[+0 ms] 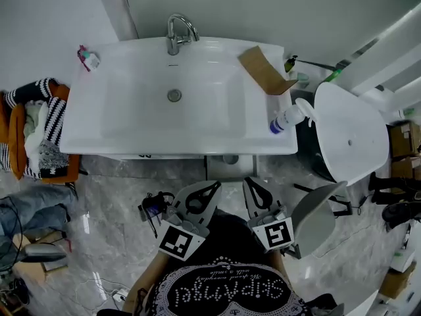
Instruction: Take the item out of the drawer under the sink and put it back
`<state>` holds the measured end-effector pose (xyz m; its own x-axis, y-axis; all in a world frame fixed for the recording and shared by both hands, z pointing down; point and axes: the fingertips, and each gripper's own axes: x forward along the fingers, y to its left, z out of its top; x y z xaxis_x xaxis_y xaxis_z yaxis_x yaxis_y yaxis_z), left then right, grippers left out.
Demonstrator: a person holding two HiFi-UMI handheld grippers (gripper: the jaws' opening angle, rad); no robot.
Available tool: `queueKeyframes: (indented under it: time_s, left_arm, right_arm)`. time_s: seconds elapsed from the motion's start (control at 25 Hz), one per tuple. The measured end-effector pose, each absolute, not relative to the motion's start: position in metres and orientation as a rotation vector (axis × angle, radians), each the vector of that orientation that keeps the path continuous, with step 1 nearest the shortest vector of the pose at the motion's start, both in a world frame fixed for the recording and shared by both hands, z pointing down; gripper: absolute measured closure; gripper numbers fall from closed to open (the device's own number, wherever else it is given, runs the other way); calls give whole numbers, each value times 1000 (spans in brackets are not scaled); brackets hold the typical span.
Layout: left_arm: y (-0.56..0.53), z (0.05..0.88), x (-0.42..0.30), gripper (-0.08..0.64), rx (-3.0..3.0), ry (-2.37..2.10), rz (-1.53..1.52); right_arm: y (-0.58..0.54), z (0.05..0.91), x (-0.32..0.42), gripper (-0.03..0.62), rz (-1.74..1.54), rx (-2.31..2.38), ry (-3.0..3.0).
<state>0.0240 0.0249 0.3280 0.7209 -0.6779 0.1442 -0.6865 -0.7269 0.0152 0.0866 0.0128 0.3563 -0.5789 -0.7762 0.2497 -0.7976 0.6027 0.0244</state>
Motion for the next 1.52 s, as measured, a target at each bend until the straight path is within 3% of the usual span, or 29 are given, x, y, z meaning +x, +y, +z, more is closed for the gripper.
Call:
queueKeyframes:
  time_s: [0.84, 1.52]
  left_arm:
    - [37, 326, -16, 560, 2872, -1087, 206]
    - [43, 342, -5, 560, 2817, -1073, 264]
  right_arm:
    - [27, 333, 43, 574, 159, 1326, -2613]
    - [37, 353, 43, 574, 286, 1222, -2620]
